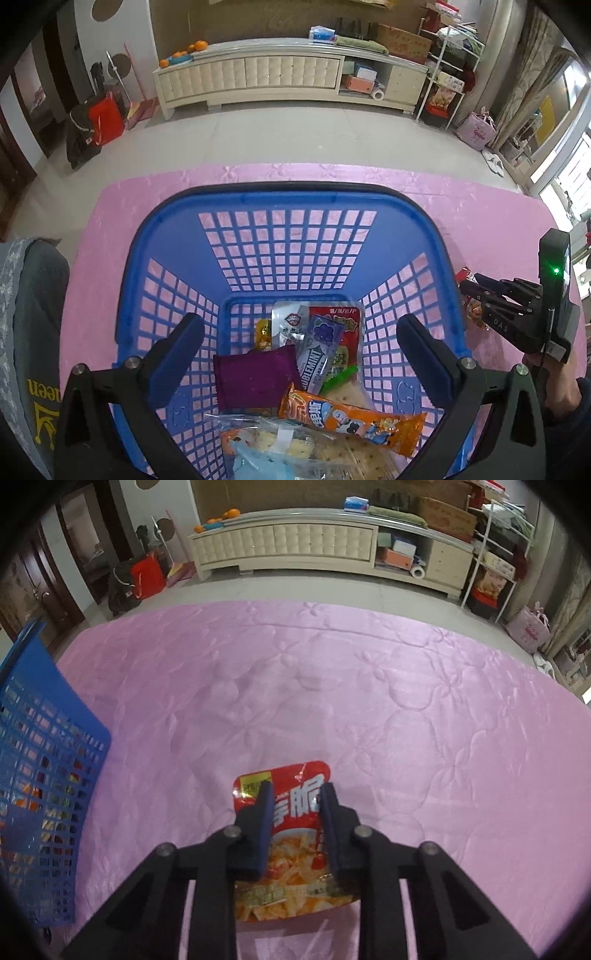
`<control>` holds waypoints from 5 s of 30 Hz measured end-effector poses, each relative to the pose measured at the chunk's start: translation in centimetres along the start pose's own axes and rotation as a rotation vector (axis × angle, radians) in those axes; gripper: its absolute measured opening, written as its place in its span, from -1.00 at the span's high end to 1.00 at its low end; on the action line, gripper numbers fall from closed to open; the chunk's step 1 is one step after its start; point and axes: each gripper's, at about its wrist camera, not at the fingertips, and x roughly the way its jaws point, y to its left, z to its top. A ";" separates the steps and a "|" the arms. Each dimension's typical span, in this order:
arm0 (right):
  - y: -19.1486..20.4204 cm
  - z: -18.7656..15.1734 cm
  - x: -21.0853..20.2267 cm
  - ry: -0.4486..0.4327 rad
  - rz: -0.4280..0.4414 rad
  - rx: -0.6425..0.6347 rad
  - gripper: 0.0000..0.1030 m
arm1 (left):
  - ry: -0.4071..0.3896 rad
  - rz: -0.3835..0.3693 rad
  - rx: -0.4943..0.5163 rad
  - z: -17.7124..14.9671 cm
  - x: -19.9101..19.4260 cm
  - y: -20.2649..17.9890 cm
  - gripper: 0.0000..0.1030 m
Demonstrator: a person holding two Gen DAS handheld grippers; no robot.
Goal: Organize snacks
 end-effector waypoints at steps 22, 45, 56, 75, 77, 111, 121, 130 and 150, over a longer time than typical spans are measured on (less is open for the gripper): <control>8.4 0.8 -15.6 -0.249 0.191 -0.087 0.73 | -0.191 -0.018 0.034 -4.7 -10.5 1.6 -1.00; 19.2 1.4 -15.7 -0.234 0.293 -0.223 0.73 | -0.223 0.018 0.047 -9.1 -14.3 6.9 -1.00; 20.3 1.7 -11.6 -0.159 0.257 -0.251 0.71 | -0.189 0.009 0.031 -9.1 -12.0 7.9 -1.00; 20.2 0.7 -13.4 -0.199 0.206 -0.263 -0.53 | -0.214 -0.012 0.035 -9.5 -12.8 7.1 -1.00; 20.3 0.5 -13.9 -0.209 0.194 -0.265 -0.59 | -0.226 -0.019 0.036 -9.6 -13.3 6.9 -1.00; 15.2 -12.5 -30.7 -0.527 0.095 -0.100 -1.00 | -0.578 -0.028 -0.003 -22.4 -26.9 -1.3 -1.00; 15.1 -17.7 -32.7 -0.559 0.064 -0.041 -1.00 | -0.604 -0.031 0.032 -26.3 -28.4 -3.1 -1.00; 15.3 -20.3 -32.0 -0.532 0.069 -0.012 -1.00 | -0.590 -0.033 0.036 -28.6 -28.2 -3.2 -1.00; 15.5 -21.5 -32.6 -0.531 0.066 -0.002 -1.00 | -0.586 -0.012 0.038 -29.5 -28.5 -3.2 -1.00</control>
